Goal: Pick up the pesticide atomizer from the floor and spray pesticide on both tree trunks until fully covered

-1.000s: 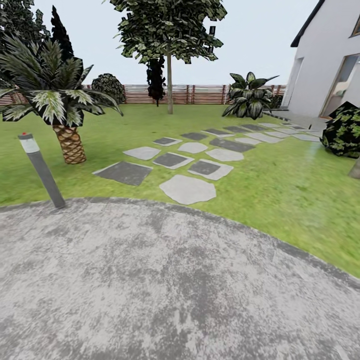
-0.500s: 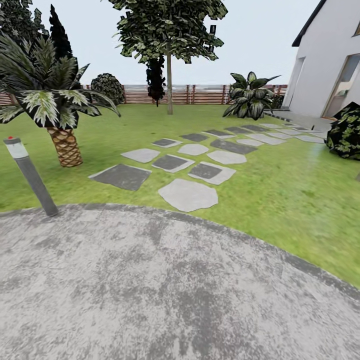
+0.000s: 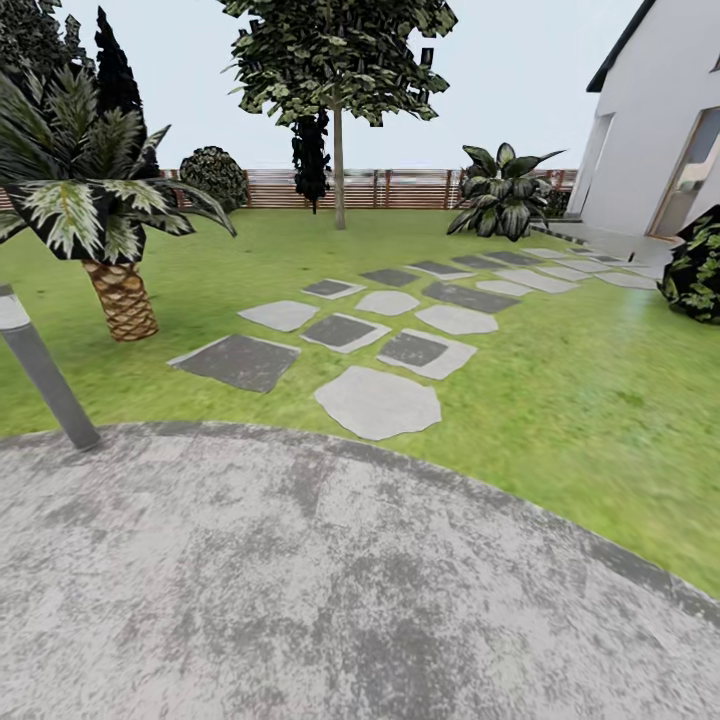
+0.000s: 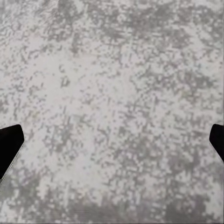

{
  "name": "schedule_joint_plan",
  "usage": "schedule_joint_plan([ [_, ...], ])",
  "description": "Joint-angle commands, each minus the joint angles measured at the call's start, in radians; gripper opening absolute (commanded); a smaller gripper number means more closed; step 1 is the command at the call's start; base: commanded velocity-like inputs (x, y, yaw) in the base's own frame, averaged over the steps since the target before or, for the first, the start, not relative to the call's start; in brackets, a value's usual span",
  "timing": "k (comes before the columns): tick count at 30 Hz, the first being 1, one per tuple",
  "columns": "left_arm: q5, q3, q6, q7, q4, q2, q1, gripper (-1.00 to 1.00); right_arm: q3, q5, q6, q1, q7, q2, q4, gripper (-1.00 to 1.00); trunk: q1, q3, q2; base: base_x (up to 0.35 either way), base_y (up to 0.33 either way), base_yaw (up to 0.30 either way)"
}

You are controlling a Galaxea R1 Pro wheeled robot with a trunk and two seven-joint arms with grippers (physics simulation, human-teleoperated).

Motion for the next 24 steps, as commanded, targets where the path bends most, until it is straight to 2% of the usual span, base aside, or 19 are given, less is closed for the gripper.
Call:
schedule_joint_plan([
  [1, 0.005, 0.0, -0.003, 0.0, 0.001, 0.0, -0.001, 1.0, 0.001, -0.005, -0.003, 0.0, 0.0, 0.0, 0.0, 1.0, 0.0, -0.001, 0.0, 0.339, 0.0, 0.0],
  [9, 0.005, 0.0, -0.003, 0.0, 0.001, -0.001, -0.001, 1.0, 0.001, -0.006, -0.007, 0.0, -0.001, 0.001, -0.038, 1.0, 0.0, -0.001, 0.0, 0.339, 0.0, 0.0],
  [16, 0.004, 0.0, -0.003, 0.001, 0.002, -0.002, -0.001, 1.0, 0.0, -0.007, -0.008, -0.001, -0.001, 0.0, -0.168, 1.0, 0.0, -0.001, 0.0, 0.339, 0.0, 0.0],
  [24, 0.004, -0.001, -0.003, 0.001, 0.001, -0.002, -0.001, 1.0, 0.0, -0.006, -0.008, -0.002, 0.0, 0.0, -0.2, 1.0, 0.0, -0.001, 0.0, 0.339, 0.0, 0.0],
])
